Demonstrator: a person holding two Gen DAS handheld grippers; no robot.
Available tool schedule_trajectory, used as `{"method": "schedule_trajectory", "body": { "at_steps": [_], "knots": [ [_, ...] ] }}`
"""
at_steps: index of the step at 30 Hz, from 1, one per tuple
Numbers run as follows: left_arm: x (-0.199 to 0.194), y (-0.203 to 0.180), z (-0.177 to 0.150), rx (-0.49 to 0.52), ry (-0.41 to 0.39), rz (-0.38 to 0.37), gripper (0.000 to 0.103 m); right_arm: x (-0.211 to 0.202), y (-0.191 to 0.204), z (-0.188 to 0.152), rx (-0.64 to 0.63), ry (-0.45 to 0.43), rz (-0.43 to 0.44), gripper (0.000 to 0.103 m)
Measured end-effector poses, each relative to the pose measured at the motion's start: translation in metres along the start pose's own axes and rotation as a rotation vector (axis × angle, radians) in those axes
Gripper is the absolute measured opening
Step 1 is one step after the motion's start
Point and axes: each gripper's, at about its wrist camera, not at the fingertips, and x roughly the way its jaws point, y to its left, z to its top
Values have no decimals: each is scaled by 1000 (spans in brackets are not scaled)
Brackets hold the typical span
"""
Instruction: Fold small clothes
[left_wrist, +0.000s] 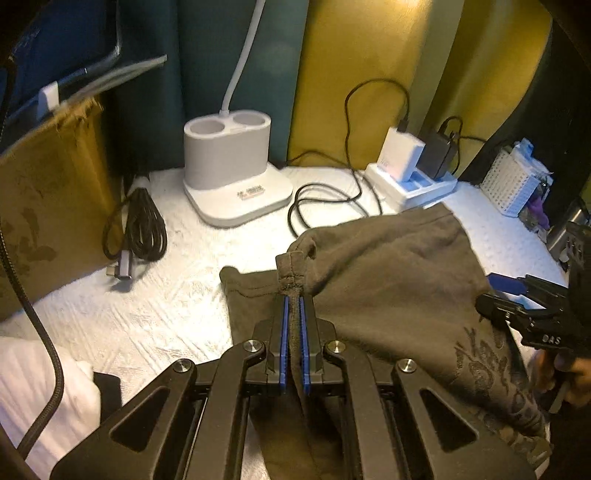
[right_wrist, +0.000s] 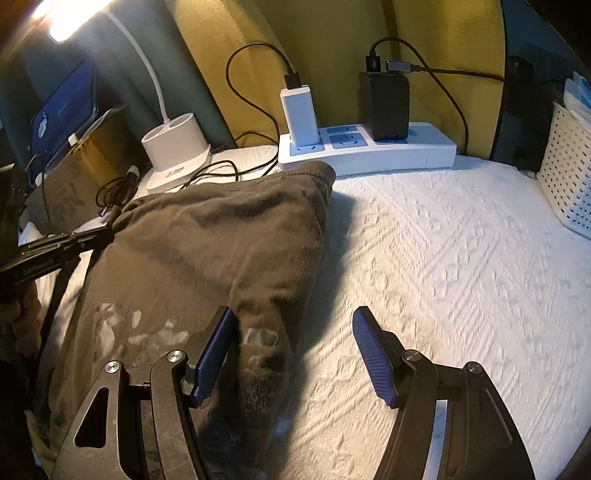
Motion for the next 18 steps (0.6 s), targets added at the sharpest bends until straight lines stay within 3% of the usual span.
{"method": "schedule_trajectory", "body": {
  "at_steps": [6, 7, 8, 10, 16, 18],
  "knots": [
    [2, -1, 1, 13, 0, 8, 5, 0, -14, 29, 47, -51, 64, 68],
    [3, 0, 0, 10, 2, 8, 5, 2, -15, 34, 51, -50, 79, 61],
    [3, 1, -1, 12, 1, 8, 5, 8, -15, 40, 53, -40, 93, 44],
    [5, 2, -1, 13, 5, 13, 5, 21, -16, 49, 53, -14, 83, 32],
    [16, 8, -3, -3, 28, 43, 5, 46, -7, 67, -29, 2, -20, 31],
    [11, 15, 0, -25, 17, 129, 5, 45, -6, 70, -42, -1, -61, 32]
  ]
}}
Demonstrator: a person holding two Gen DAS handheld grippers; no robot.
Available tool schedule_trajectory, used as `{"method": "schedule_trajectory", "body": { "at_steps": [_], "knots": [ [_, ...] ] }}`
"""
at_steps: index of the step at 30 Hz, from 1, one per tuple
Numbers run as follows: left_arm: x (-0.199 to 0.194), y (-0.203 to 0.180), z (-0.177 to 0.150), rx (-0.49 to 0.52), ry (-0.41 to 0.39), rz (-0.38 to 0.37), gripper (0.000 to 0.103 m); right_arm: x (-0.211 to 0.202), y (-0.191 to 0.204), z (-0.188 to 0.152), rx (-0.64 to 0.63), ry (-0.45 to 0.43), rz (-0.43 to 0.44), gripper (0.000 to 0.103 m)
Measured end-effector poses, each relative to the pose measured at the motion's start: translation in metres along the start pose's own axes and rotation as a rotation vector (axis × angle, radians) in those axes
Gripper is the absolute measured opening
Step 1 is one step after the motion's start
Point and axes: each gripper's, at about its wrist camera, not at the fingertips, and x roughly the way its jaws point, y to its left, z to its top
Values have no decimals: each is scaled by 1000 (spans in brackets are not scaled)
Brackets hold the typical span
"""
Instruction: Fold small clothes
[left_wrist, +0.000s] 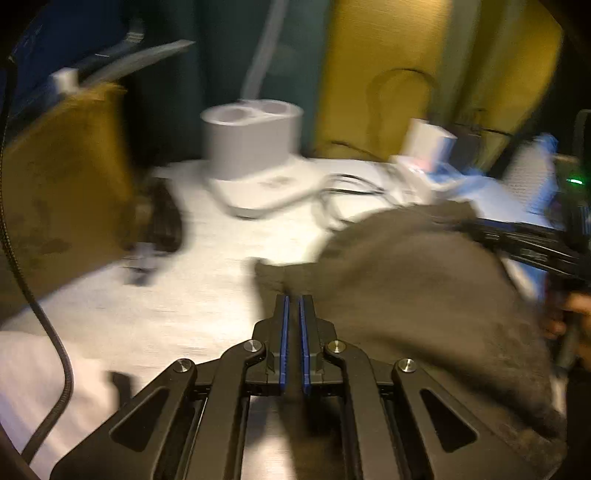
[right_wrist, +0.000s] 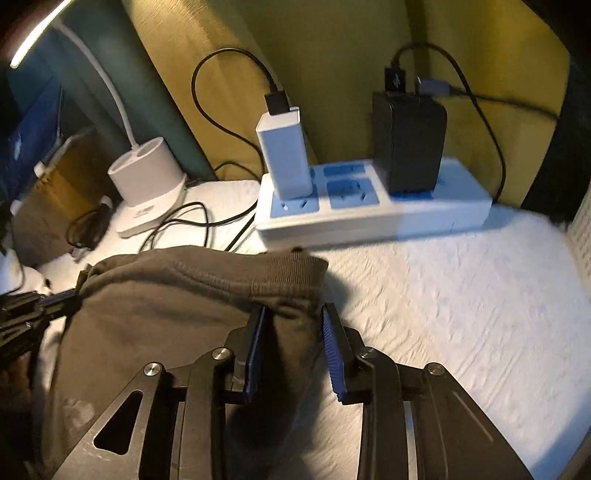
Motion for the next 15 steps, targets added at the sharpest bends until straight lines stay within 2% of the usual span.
{"method": "schedule_trajectory", "body": {
  "at_steps": [3, 9, 11, 12, 13, 14, 15],
  "knots": [
    [-14, 15, 4, -54, -6, -38, 5, -6, -3, 0, 0, 10, -20, 32],
    [-41, -1, -12, -4, -2, -85, 7, -33, 2, -7, -24, 10, -53, 32],
    [-50, -12, -21, 12, 0, -112, 19, -43, 7, -13, -44, 15, -69, 32],
    [-55, -18, -26, 18, 1, -129, 35, -49, 9, -17, -53, 16, -73, 33],
    [-61, -23, -32, 24, 0, -153, 47, -53, 10, -21, -58, 18, -77, 39],
    [-66, -28, -37, 26, -5, -172, 49, -58, 11, -26, -62, 20, -81, 55],
    [-69, -31, -41, 27, -3, -182, 49, -63, 12, -32, -61, 17, -81, 65]
  ]
}}
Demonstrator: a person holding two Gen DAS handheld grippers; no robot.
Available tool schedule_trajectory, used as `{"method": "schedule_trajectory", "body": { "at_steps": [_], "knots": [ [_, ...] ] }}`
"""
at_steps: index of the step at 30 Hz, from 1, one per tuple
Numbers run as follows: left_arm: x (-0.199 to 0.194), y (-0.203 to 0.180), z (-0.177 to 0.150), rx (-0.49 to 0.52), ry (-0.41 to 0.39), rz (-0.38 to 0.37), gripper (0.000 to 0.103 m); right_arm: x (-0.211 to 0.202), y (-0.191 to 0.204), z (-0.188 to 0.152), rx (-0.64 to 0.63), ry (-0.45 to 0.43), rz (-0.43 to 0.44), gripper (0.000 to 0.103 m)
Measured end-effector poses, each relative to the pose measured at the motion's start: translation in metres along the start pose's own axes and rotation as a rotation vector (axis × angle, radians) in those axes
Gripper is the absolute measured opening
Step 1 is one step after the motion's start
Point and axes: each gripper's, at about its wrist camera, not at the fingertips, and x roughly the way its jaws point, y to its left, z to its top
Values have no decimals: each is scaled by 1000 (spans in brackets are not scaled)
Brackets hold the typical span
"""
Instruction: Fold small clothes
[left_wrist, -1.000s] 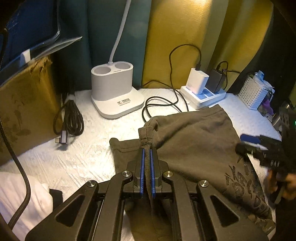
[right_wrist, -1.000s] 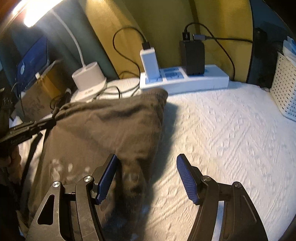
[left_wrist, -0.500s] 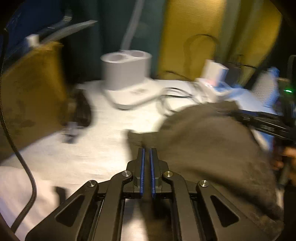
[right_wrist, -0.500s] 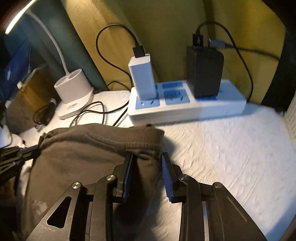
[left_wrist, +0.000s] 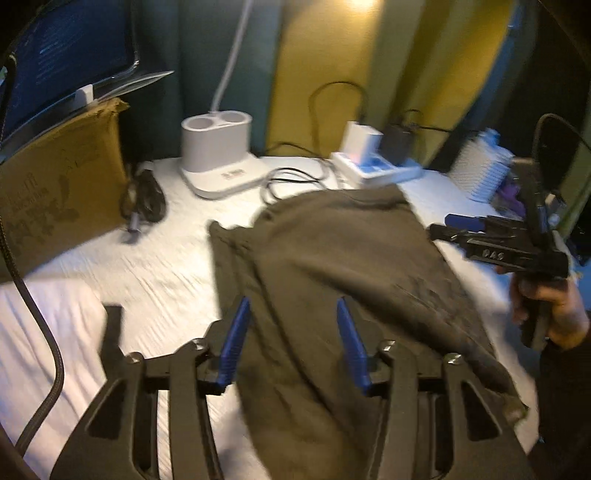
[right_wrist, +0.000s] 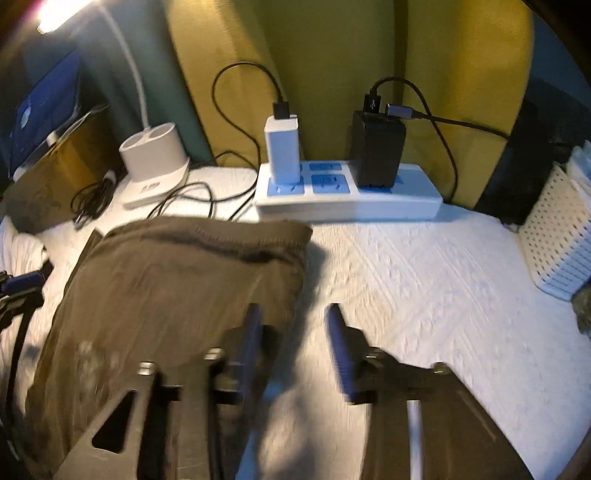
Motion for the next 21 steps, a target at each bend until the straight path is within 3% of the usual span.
{"method": "schedule_trajectory", "body": {
  "at_steps": [1, 8, 21],
  "knots": [
    [-2, -5, -4, 5, 5, -9, 49, -5, 0, -5, 2, -6, 1, 72],
    [-16, -32, -37, 48, 29, -76, 49, -31, -3, -40, 12, -4, -9, 72],
    [-24, -47, -85, 68, 82, -123, 49, -75, 13, -102, 34, -19, 20, 72]
  ]
}}
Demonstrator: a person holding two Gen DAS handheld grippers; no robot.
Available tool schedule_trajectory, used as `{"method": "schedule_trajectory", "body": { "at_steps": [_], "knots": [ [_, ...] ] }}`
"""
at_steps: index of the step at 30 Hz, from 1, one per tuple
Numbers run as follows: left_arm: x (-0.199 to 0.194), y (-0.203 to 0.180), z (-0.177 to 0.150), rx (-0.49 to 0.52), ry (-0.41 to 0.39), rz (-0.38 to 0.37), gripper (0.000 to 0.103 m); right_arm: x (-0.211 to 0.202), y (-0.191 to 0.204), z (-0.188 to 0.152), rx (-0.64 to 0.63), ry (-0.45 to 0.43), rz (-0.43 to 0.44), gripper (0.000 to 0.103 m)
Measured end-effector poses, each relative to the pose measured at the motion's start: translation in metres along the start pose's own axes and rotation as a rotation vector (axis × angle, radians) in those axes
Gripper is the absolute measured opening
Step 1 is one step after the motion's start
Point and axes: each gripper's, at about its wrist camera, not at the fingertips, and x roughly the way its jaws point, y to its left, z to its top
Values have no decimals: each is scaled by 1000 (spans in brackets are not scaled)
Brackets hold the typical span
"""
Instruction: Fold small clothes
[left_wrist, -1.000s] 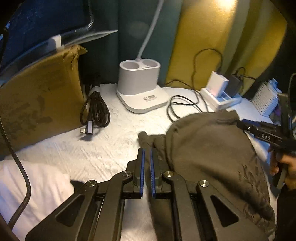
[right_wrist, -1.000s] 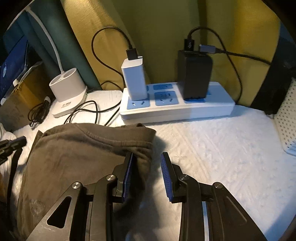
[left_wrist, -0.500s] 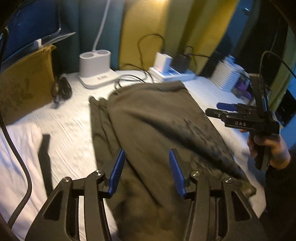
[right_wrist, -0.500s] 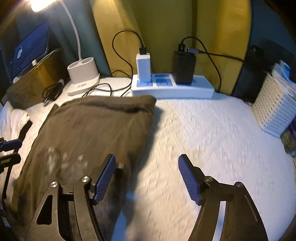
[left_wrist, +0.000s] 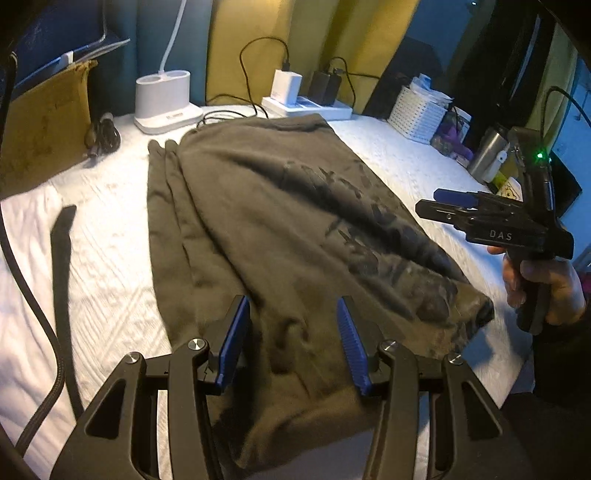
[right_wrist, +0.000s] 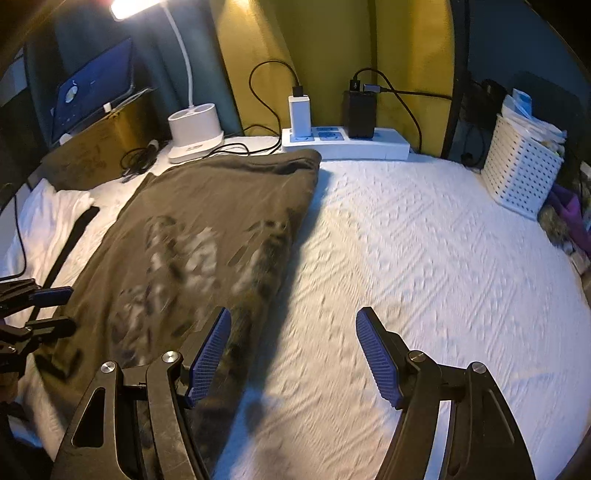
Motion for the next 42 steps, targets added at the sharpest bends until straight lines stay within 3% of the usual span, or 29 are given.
{"method": "schedule_trajectory", "body": {
  "at_steps": [2, 4, 6, 9, 12, 17, 20, 23, 25, 28, 35, 36, 37, 38, 42],
  "knots": [
    [3, -2, -6, 6, 7, 0, 44, -4, 2, -7, 9, -1, 12, 72],
    [8, -1, -12, 0, 15, 22, 12, -5, 4, -14, 18, 2, 26, 72],
    [6, -2, -14, -2, 1, 42, 6, -5, 7, -21, 20, 9, 32, 72],
    [-14, -9, -14, 8, -64, 63, 4, -6, 21, -28, -44, 8, -31, 72],
    [-35, -9, -12, 1, -107, 75, 4, -14, 32, -31, -85, -7, -40, 72],
    [-42, 6, -18, -30, -99, 111, 4, -18, 36, -37, -91, -8, -30, 72],
    [-32, 15, -25, -78, -37, 91, 6, -9, 37, -46, -88, 29, -42, 72],
    [-38, 15, -32, -100, -29, 67, 13, -9, 36, -53, -90, 31, -54, 72],
    [-45, 12, -38, -96, -30, 32, 33, -13, 33, -55, -85, 27, -58, 72],
    [-52, 7, -47, -93, -23, -35, 53, -23, 28, -57, -67, 17, -58, 72],
    [-42, -9, -64, -36, 2, -27, 51, -47, 28, -72, -25, 1, 13, 72],
    [-42, -12, -64, -20, -1, -15, 38, -48, 30, -75, -29, 1, 14, 72],
    [-42, -14, -65, -3, 0, 3, 15, -50, 31, -79, -33, 3, 14, 72],
    [-43, -14, -65, 8, 3, 20, 7, -50, 33, -82, -34, 8, 13, 72],
    [-55, -12, -63, 30, -26, 48, 2, -50, 39, -98, -43, 27, -3, 72]
  ]
}}
